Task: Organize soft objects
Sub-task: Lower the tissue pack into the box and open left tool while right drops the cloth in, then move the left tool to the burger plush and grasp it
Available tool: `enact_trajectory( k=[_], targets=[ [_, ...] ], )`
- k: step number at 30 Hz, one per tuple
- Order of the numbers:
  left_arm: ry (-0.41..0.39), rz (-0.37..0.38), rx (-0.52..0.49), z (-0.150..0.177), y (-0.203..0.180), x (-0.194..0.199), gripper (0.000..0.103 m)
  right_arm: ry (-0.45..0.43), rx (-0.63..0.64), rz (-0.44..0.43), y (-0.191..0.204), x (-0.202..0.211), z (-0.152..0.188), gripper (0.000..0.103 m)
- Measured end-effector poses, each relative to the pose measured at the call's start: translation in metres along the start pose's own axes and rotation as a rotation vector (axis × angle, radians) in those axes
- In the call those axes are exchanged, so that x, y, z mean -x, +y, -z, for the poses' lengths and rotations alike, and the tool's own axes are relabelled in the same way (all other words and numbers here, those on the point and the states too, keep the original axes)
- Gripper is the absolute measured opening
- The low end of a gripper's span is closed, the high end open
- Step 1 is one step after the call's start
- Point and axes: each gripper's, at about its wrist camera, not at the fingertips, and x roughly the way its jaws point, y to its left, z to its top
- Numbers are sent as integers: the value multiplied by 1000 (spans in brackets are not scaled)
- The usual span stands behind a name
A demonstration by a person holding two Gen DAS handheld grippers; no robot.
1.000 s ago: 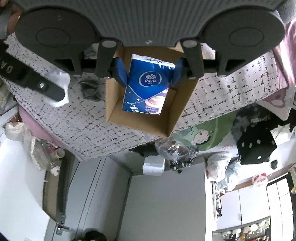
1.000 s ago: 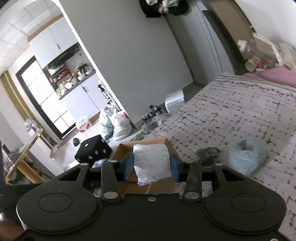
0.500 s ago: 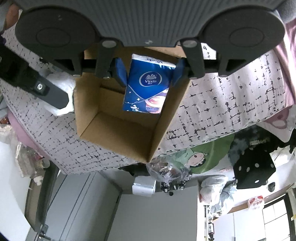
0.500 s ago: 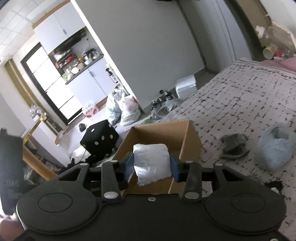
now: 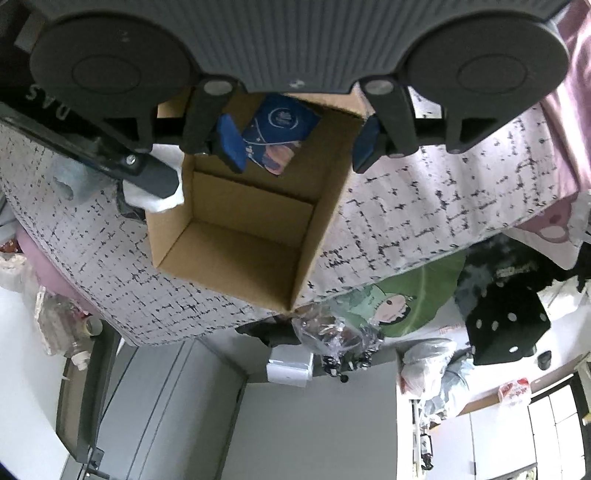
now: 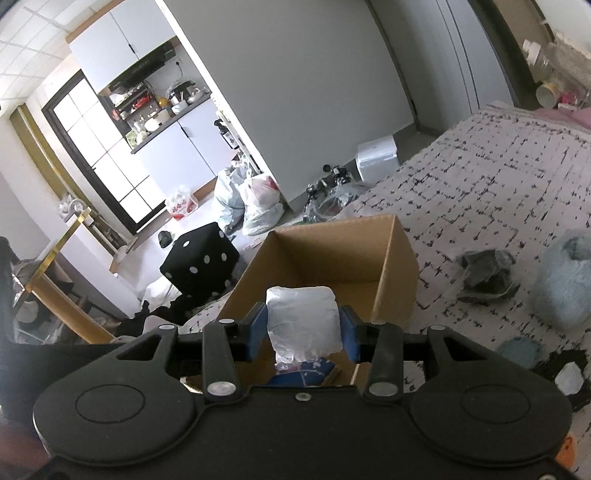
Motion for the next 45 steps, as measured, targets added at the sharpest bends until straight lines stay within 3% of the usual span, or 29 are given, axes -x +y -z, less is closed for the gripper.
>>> enact_trajectory(
  k=[2,6,7,11,19,30,35,45],
  targets=[
    [0,-16,3,-1,1,4,64,14,-22,-11,-1,1,-1,47],
    [-8,-33,10,-1,-2,15,65,-3,-74,-16,-3,17,-5,76],
    [-12,-32,11,-1,-2,18,66,-12,-86,-14,-4,22,-7,79],
    [-36,-39,13,0,-8,34,76,-6,-160,-26,-14,36,-11,80],
    [-91,-32,-10,2,-27,62,83,-13,-188,43,-31,64,-15,82],
    [-106,-20,-63,17,-68,80,84,13,-238,119,-63,101,-10,84],
    [-104,-11,-82,27,-87,84,84,43,-239,115,-76,114,-9,84],
    [-86,-17,-104,43,-120,82,84,-25,-280,89,-106,148,-15,88]
  ],
)
